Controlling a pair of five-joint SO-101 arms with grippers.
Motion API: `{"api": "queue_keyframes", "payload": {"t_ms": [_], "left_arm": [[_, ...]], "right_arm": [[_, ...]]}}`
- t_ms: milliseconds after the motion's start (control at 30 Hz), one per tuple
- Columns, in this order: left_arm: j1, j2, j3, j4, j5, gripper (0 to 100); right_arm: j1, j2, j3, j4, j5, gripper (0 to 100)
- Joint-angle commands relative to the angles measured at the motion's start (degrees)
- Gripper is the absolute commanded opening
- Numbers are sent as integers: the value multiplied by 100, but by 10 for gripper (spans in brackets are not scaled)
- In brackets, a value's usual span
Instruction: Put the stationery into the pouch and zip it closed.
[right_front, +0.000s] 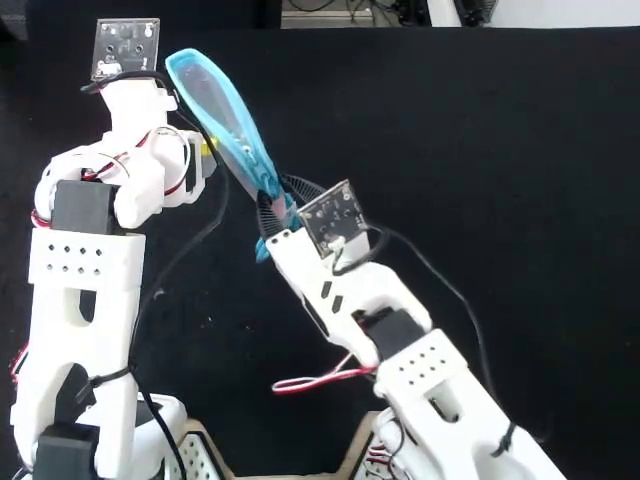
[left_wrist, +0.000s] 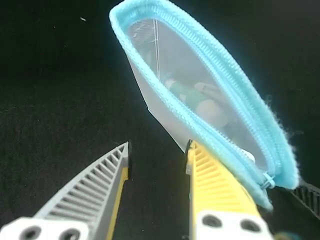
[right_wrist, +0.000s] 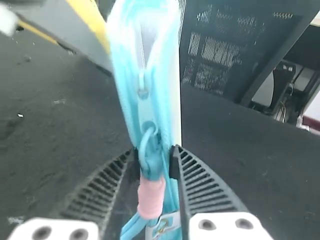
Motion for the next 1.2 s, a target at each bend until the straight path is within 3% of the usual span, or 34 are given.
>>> {"api": "queue_keyframes", "payload": {"t_ms": [0,433,600,833,1000,1167], "left_arm": [[48,-18,-347,18,9,195],[48,-18,-347,18,9,195],[48,-18,-347,18,9,195],[48,-18,-347,18,9,195],[48,-18,-338,18,9,195],[48,-18,-338,9,9,195]], "right_arm": [[53,-286,-251,97,-35,12],[79,330,-286,-369,-18,19],[79,295,-295,-369,-35,95],[79,277,-295,-387,0,9],[334,-101,-286,-343,167,11],[378,-813,-620,738,396,11]]}}
